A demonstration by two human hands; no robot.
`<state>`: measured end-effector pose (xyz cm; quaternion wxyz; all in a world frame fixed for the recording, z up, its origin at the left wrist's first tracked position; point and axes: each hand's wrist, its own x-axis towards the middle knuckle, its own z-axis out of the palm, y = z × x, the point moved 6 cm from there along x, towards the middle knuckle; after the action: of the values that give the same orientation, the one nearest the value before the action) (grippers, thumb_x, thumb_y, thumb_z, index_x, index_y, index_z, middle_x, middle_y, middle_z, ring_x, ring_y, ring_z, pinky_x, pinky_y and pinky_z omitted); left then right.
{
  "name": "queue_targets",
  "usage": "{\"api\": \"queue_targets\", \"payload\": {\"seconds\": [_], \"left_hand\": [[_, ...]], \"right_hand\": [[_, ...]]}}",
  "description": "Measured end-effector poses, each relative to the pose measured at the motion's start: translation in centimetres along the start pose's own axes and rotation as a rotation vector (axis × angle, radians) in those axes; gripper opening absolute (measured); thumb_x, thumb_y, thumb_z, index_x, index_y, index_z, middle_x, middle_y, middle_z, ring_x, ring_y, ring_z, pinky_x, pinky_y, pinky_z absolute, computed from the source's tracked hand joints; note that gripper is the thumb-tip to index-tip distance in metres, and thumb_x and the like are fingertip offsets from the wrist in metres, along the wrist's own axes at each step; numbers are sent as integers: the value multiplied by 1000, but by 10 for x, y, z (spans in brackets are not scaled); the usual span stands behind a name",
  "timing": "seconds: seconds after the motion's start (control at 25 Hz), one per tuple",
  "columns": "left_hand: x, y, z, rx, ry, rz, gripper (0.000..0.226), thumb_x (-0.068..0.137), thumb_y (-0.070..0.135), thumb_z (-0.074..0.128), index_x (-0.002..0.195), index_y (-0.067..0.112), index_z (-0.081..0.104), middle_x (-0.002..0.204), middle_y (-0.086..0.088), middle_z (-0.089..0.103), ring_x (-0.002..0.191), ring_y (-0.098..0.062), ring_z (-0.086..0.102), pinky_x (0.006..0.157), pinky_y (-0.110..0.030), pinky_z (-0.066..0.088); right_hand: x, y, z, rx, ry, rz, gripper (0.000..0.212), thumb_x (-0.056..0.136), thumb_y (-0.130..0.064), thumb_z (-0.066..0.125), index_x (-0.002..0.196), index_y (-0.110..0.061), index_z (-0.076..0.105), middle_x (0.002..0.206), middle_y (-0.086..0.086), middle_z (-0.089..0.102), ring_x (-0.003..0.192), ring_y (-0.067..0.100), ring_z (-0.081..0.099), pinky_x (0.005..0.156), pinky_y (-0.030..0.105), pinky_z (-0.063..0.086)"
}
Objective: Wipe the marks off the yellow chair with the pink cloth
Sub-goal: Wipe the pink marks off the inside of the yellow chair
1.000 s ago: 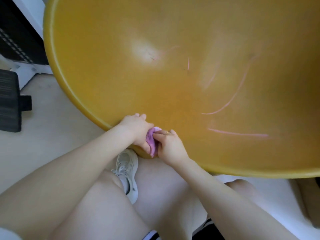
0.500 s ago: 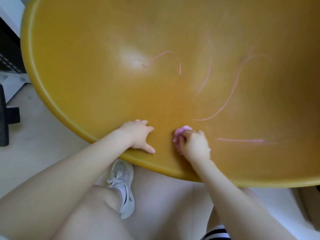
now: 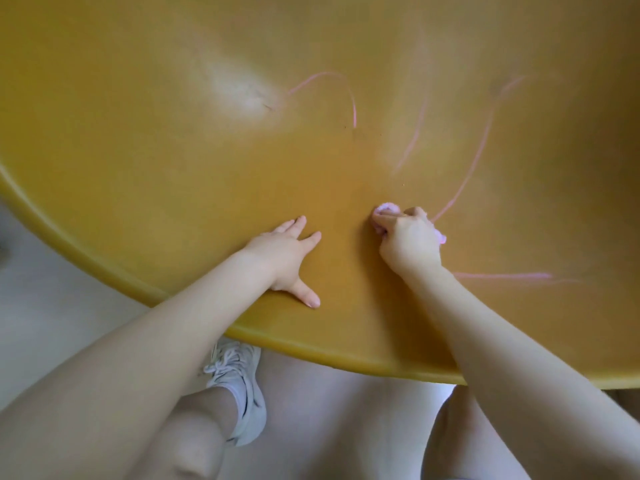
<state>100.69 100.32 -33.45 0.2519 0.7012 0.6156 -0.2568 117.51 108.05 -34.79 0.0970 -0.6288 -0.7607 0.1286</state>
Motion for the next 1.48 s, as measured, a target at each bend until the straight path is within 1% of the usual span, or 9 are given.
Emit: {"api": "queue_targets", "payload": {"seconds": [0.12, 0.24, 0.36, 0.52, 0.68, 0.88, 1.08, 1.28, 1.48], "left_hand": [[4, -1, -6, 15, 28, 4, 114, 65, 65, 68, 150, 26, 3, 158, -6, -10, 146, -24, -1, 118, -39, 18], [16, -2, -28, 12, 174, 22, 102, 73, 60, 64, 150, 19, 11, 158, -6, 7, 144, -24, 11, 114, -37, 23], [35, -10, -39, 36, 196, -3, 113, 70, 60, 67, 150, 15, 2, 158, -6, -10, 146, -21, -2, 117, -35, 11], [58, -14, -50, 256, 220, -52, 138, 54, 78, 62, 149, 5, -6, 156, -12, -19, 145, -22, -13, 118, -39, -4], [68, -15, -54, 233, 189, -81, 148, 46, 81, 64, 147, 4, -12, 154, -18, -21, 145, -27, -15, 117, -40, -7], [76, -19, -55, 85, 138, -45, 147, 50, 73, 71, 146, 6, -18, 151, -18, -29, 143, -27, -21, 117, -35, -3], [81, -19, -53, 62, 147, -49, 145, 52, 71, 71, 145, 7, -20, 150, -16, -31, 143, -27, -22, 117, -35, -4], [84, -14, -55, 76, 141, -60, 147, 52, 72, 70, 144, 4, -21, 149, -20, -32, 142, -30, -23, 117, -37, -6], [84, -12, -58, 33, 155, -60, 135, 63, 53, 76, 146, 4, -18, 150, -18, -32, 143, -28, -21, 118, -37, -3]], "right_hand": [[-63, -46, 7, 43, -9, -412, 26, 73, -17, 43, 79, -17, 68, 84, 0, 72, 72, 30, 57, 65, 29, 33], [-70, -53, 2, 20, -1, -537, 34, 76, -5, 52, 98, -20, 71, 102, -7, 71, 79, 29, 58, 64, 23, 38], [-6, -17, -2, -67, -73, -270, 39, 91, -8, 44, 124, -26, 57, 127, 1, 54, 110, 29, 44, 75, 32, 37], [69, 26, -11, -112, 122, -24, 53, 83, 4, 40, 129, -20, 52, 129, -2, 55, 113, 31, 38, 85, 32, 29], [40, -15, 9, 5, 155, -189, 56, 69, 3, 35, 117, -13, 62, 113, -1, 65, 97, 34, 46, 80, 29, 29], [9, -52, 25, 0, 66, -525, 45, 66, -4, 51, 106, -15, 69, 106, 1, 71, 75, 34, 56, 69, 36, 52], [108, 1, -5, -182, 105, -177, 56, 86, 4, 34, 137, -17, 43, 142, -3, 44, 115, 35, 37, 92, 39, 30], [87, -35, 5, -129, 62, -200, 58, 80, 3, 42, 135, -16, 44, 141, -2, 45, 109, 33, 40, 84, 38, 32], [-3, -81, 30, 86, -14, -539, 36, 67, -6, 43, 92, -12, 69, 101, 3, 71, 71, 31, 57, 70, 31, 34]]}}
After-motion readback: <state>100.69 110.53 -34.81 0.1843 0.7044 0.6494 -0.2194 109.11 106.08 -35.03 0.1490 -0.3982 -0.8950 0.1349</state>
